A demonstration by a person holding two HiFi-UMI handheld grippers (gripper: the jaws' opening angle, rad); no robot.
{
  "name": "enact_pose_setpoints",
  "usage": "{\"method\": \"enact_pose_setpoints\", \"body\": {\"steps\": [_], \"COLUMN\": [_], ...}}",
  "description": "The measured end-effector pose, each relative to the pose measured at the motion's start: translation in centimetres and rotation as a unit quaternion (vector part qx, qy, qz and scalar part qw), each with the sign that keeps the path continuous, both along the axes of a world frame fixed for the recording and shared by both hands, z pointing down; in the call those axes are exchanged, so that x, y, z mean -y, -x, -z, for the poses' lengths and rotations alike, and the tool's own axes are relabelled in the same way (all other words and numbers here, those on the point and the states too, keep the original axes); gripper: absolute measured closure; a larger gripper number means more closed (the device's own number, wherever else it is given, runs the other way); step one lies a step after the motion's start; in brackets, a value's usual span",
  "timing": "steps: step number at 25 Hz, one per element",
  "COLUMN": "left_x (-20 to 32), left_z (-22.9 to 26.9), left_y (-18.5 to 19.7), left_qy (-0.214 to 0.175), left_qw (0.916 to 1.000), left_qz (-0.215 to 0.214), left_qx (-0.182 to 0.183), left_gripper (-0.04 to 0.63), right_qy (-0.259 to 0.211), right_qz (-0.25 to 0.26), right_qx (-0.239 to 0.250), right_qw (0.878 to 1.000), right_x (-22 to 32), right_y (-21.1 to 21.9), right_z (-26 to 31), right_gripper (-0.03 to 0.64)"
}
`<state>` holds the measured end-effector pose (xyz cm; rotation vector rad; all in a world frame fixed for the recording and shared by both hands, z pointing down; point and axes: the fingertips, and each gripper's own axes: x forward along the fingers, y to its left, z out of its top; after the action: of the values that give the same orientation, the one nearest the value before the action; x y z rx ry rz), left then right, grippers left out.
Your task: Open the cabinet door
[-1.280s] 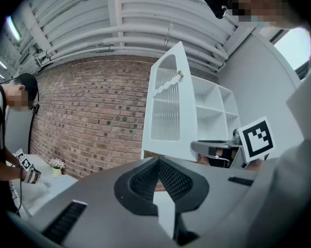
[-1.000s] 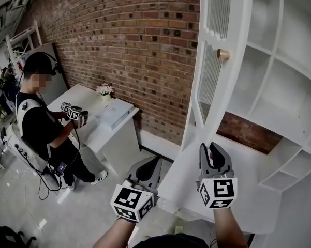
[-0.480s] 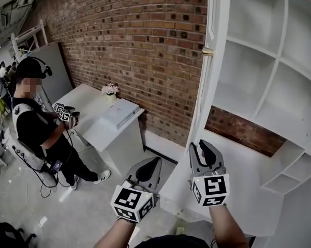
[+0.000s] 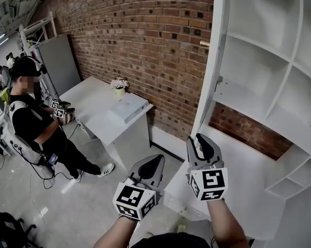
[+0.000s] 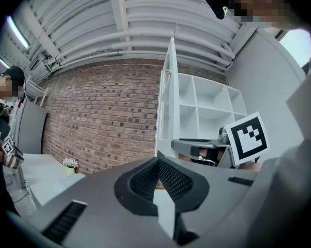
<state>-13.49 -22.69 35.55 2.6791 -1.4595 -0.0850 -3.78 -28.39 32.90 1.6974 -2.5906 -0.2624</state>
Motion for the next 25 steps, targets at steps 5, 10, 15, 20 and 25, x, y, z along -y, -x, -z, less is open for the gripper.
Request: {"method": "enact_pose_setpoints", "body": {"steps": [5, 10, 15, 20, 25], "left_x": [-0.3, -0.5, -0.7, -0.8, -0.4], "left_z": [-0.1, 0.0, -0.2, -0.3, -0.3], "left_y": [0.8, 2.0, 3.0, 3.7, 3.6], "left_qy": [0.001, 0.002, 0.003, 0.004, 0.006], "left_qw": [1.0, 0.9998, 0.9997, 0.9996, 0.9997], "left_qz": [0.008, 0.018, 0.024, 0.027, 0.022], "left_qx": [0.0, -0.002, -0.003, -0.004, -0.004], "left_gripper": [0.589, 0.589, 0.589, 0.589, 0.589], "right_qy": [0.0, -0.001, 0.0, -0.005, -0.004], "right_qz": [0.013, 0.018, 0.016, 0.02, 0.024], "right_qx": [-0.003, -0.009, -0.014, -0.016, -0.016], "right_qw": [1.0, 1.0, 1.0, 1.0, 1.0], "right_x": [0.7, 1.5, 1.8, 1.4, 1.2], "right_y": [1.8, 3.2, 3.8, 3.9, 3.9], "right_z": [-0.1, 0.0, -0.1, -0.2, -0.1], "right_gripper": [0.518, 0.518, 0.52, 0.522, 0.534]}}
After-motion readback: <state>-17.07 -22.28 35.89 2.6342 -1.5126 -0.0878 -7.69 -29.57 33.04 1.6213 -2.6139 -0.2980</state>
